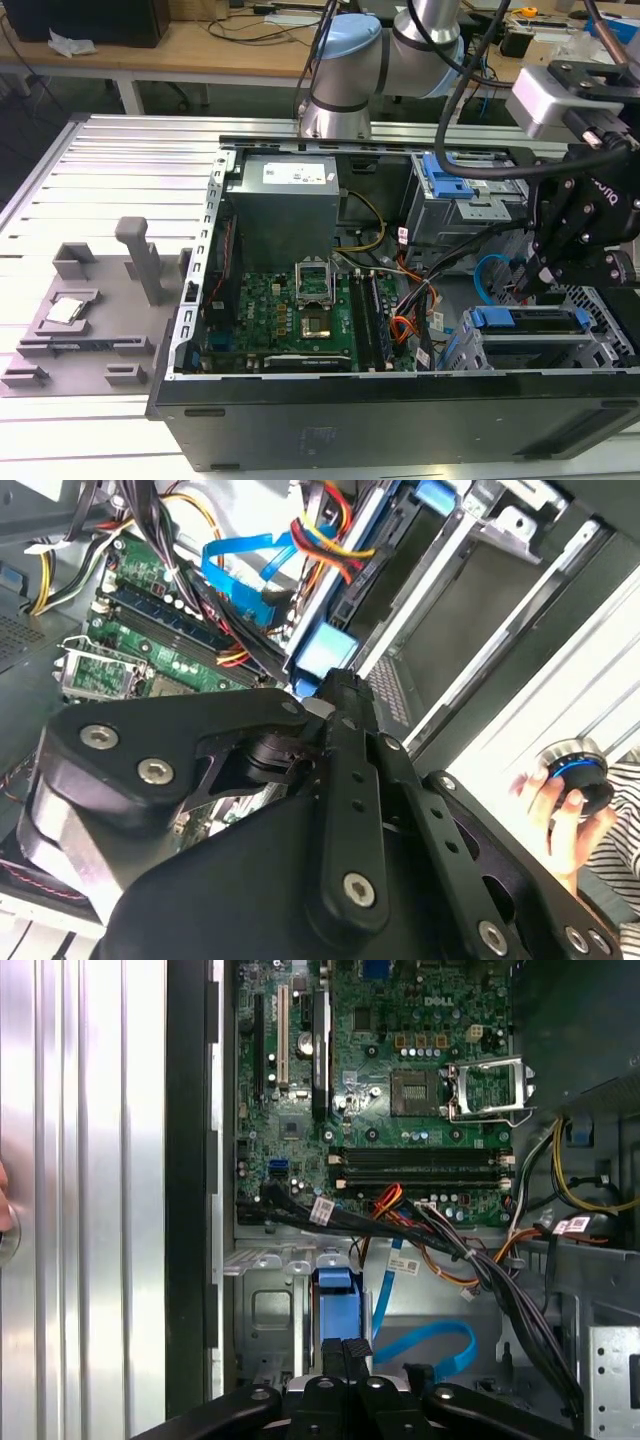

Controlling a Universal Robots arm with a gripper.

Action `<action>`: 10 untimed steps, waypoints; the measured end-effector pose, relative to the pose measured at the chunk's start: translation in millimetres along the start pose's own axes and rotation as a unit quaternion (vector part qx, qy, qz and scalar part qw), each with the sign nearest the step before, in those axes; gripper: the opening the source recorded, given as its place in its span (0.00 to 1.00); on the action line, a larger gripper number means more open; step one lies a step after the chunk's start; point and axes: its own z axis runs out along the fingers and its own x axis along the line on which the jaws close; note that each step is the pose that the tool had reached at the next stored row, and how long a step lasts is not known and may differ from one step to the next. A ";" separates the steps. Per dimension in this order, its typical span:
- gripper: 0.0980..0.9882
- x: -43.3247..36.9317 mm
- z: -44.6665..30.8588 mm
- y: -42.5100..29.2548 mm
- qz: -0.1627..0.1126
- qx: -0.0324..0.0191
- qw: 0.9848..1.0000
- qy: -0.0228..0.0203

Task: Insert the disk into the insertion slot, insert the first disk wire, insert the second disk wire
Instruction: 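Insert the disk into the insertion slot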

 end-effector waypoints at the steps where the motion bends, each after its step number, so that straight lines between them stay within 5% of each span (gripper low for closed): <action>1: 0.01 -0.1 0.5 -2.3 0.000 0.000 1.000 0.000; 4: 0.01 2.0 9.0 -8.3 0.000 0.000 1.000 0.001; 10: 0.01 7.3 10.4 -8.6 0.000 0.000 1.000 0.002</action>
